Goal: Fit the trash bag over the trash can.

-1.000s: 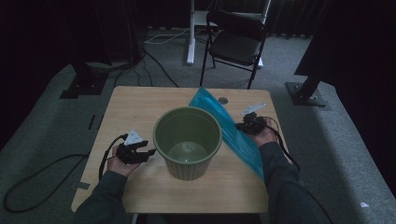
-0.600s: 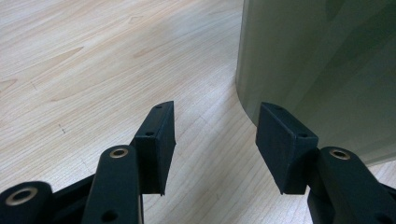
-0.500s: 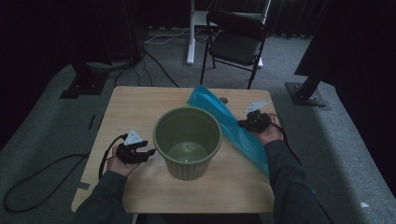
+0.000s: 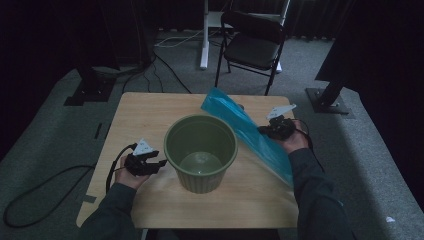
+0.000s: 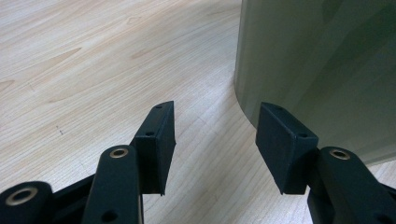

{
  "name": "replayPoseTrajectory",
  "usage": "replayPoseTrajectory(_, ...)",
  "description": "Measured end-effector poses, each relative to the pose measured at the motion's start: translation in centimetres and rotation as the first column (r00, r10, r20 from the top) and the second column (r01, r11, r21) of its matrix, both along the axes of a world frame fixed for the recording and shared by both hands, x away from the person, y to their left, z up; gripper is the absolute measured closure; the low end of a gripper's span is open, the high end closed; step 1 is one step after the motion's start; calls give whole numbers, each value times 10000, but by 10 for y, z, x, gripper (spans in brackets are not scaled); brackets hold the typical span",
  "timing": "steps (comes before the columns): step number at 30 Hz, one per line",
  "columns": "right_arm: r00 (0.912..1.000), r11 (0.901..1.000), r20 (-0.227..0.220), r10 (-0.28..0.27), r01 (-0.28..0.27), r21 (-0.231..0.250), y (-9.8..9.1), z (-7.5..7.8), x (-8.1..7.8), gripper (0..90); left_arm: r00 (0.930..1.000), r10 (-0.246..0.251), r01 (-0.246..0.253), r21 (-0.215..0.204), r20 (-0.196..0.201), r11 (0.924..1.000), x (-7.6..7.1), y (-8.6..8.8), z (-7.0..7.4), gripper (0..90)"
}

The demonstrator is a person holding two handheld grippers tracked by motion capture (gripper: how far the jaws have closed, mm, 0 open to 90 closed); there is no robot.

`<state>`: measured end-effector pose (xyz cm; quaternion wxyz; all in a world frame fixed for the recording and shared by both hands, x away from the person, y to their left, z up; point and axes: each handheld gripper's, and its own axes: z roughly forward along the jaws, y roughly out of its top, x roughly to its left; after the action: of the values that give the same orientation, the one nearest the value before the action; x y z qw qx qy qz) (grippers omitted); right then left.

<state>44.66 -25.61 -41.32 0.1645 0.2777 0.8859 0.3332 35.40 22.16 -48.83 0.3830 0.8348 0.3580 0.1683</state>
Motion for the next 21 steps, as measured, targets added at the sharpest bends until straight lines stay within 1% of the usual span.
replayPoseTrajectory(13, 9996, 9998, 154, 219, -219, -10, -4, 16, -3, 896, 10000, -62, 62, 20, -28, 10000, 0, 0, 0, 474)
replayPoseTrajectory(21, 9993, 9995, 205, 317, -317, -30, -6, 22, -5, 896, 9999, -103, 103, -3, -52, 9999, 0, -1, -1, 474)
